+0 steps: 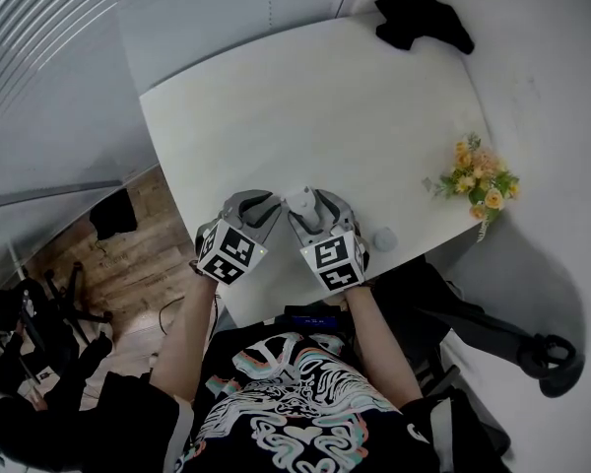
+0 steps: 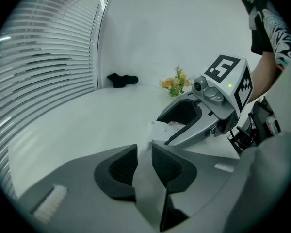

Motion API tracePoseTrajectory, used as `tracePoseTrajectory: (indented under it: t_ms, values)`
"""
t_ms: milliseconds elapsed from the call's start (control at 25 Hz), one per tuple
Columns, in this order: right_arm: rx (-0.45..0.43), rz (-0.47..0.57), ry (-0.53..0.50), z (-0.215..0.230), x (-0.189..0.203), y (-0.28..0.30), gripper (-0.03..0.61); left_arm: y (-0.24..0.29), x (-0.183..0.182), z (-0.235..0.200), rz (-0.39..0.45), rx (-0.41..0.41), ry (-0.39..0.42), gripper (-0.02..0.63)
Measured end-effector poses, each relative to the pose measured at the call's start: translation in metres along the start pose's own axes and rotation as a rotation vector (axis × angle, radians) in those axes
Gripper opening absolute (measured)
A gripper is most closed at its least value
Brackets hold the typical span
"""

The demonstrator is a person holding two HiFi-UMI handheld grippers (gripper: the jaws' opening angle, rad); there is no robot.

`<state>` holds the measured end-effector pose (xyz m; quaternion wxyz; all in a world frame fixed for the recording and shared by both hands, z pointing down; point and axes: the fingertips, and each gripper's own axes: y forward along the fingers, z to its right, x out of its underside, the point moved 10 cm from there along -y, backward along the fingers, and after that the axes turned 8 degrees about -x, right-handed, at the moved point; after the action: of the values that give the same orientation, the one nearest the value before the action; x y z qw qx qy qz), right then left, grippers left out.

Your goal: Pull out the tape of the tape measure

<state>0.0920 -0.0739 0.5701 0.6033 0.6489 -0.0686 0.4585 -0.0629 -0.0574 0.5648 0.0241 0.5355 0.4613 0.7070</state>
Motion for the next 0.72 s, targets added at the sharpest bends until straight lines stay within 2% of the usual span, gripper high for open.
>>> tracePoseTrajectory:
  t_ms: [160, 720]
  values:
    - [-0.010, 0.006, -0.031, -0.0021, -0.0004, -0.0001, 0.239, -0.0021, 0.0019, 0.0009, 0.000, -0.006, -0.011, 0.094]
    - [-0.002, 0.001, -0.040, -0.0035, 0.0003, 0.0020, 0.236, -0.0079, 0.0088, 0.0023, 0.009, -0.045, -0.082, 0.092]
